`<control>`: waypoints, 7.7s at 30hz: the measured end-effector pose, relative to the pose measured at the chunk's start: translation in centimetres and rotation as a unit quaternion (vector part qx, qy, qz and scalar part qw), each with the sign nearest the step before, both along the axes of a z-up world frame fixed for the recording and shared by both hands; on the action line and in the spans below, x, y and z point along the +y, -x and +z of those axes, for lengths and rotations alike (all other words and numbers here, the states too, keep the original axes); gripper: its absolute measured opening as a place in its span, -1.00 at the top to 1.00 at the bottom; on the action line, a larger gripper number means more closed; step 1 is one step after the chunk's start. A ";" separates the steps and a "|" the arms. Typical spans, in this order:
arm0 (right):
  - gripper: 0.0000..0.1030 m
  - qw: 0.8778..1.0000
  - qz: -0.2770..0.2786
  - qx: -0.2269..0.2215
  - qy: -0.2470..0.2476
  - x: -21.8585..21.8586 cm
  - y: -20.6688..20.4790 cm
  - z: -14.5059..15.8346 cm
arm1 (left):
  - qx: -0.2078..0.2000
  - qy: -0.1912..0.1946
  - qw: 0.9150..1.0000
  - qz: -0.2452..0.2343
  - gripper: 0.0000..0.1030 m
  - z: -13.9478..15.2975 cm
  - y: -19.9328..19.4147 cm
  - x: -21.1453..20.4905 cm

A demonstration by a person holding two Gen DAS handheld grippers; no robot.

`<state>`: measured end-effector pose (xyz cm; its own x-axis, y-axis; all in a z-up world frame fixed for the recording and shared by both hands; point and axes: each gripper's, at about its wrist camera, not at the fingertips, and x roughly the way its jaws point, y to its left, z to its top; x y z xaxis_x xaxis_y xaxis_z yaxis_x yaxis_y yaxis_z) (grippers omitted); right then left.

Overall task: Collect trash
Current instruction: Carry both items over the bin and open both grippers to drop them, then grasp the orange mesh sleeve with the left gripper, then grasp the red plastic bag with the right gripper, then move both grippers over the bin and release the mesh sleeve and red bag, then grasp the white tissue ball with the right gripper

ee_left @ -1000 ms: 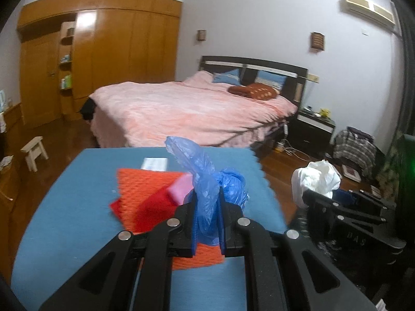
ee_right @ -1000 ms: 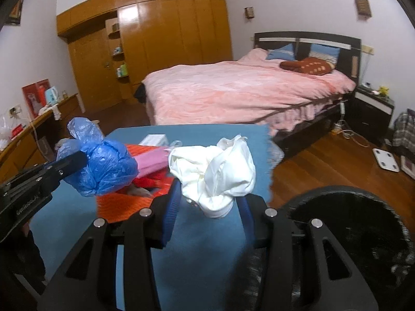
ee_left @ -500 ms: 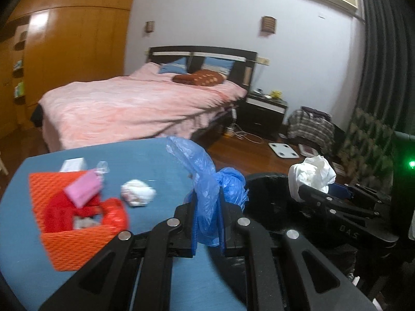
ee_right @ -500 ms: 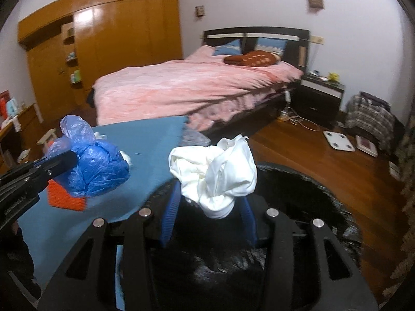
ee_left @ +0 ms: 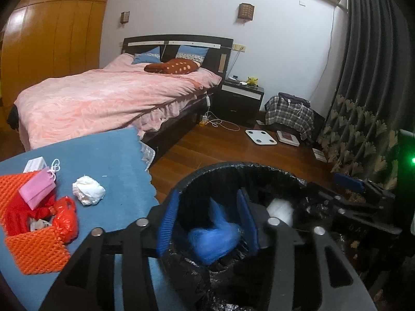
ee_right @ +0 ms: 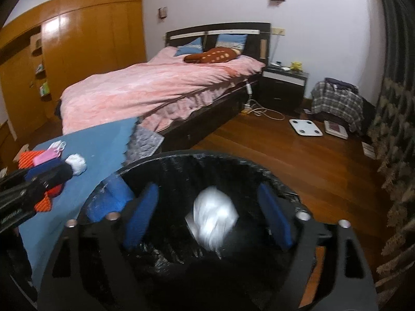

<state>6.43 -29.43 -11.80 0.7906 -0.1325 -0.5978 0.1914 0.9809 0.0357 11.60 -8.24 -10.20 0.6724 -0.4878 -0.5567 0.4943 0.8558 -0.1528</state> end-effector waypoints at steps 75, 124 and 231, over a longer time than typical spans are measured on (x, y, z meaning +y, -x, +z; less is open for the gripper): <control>-0.88 0.977 0.212 0.029 -0.003 26.9 -11.0 -5.0 | 0.020 -0.038 0.947 0.317 0.90 -5.4 -0.7 28.8; 0.23 0.961 0.264 0.077 -0.019 29.1 -12.2 -5.2 | 0.023 -0.017 0.954 0.298 0.92 -4.8 0.3 28.5; -0.90 0.994 0.107 -0.027 -0.024 13.4 -6.8 2.3 | -0.053 -0.052 0.971 0.227 -0.87 1.4 -0.9 18.4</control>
